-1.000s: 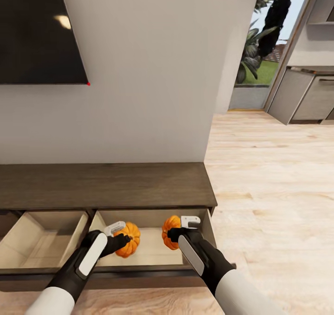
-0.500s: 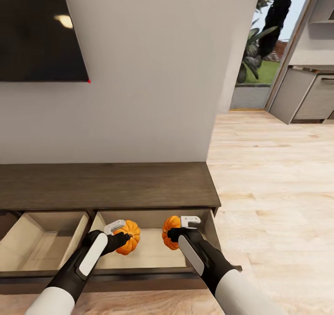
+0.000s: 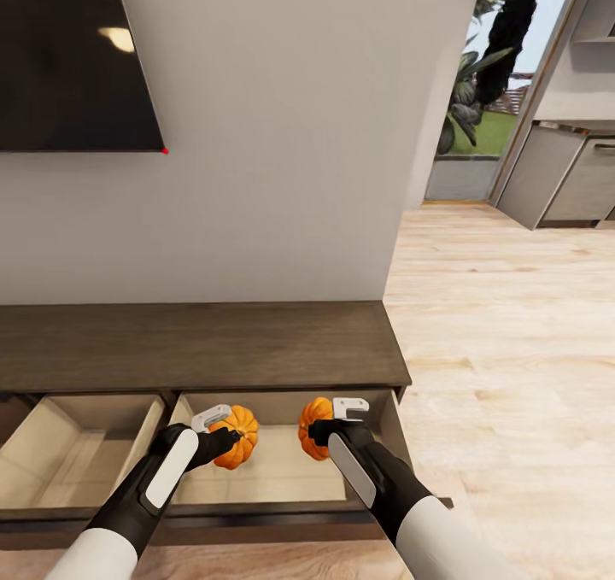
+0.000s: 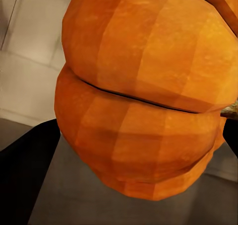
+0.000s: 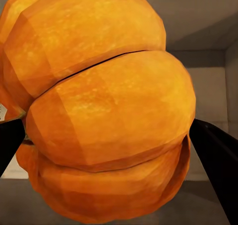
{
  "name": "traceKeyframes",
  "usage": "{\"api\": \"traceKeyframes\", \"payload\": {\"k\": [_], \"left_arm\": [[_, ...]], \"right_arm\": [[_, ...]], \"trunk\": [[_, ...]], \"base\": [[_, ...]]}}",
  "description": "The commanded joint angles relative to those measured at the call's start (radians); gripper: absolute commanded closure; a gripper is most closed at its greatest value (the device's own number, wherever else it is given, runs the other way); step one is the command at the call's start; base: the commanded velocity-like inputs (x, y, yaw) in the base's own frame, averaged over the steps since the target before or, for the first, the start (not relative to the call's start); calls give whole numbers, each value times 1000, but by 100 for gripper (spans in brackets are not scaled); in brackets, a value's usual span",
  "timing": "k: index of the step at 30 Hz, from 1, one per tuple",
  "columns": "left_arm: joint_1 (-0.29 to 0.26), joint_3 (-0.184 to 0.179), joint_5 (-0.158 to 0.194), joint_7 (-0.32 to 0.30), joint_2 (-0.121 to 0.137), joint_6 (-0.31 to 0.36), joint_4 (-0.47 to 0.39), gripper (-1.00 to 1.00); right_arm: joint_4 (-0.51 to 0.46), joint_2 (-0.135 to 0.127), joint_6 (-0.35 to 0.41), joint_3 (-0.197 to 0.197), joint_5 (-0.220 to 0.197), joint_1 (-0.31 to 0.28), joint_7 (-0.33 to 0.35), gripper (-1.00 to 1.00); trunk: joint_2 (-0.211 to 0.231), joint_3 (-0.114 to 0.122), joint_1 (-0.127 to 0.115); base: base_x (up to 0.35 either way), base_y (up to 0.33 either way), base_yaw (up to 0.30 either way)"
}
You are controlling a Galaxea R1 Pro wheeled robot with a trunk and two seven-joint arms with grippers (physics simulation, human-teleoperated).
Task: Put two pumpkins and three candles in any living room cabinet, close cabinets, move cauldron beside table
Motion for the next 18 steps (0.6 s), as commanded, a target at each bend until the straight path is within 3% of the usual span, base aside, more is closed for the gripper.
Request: {"api": "traceKeyframes", "payload": {"k": [1, 4, 18], "left_arm": [[0, 0, -1, 3, 0, 0, 0, 100], [0, 0, -1, 4, 0, 0, 0, 100], [0, -2, 0, 5, -1, 0, 0, 100]], "right_arm": [[0, 0, 0, 0, 0, 0, 0, 100], [1, 0, 0, 0, 0, 0, 0, 100], [37, 0, -17, 0, 11, 0, 1, 100]], "trunk": [[0, 0, 0], [0, 0, 0], [-98, -44, 54]], "base": [[30, 16, 0], [13, 7, 0], [1, 0, 0]]}}
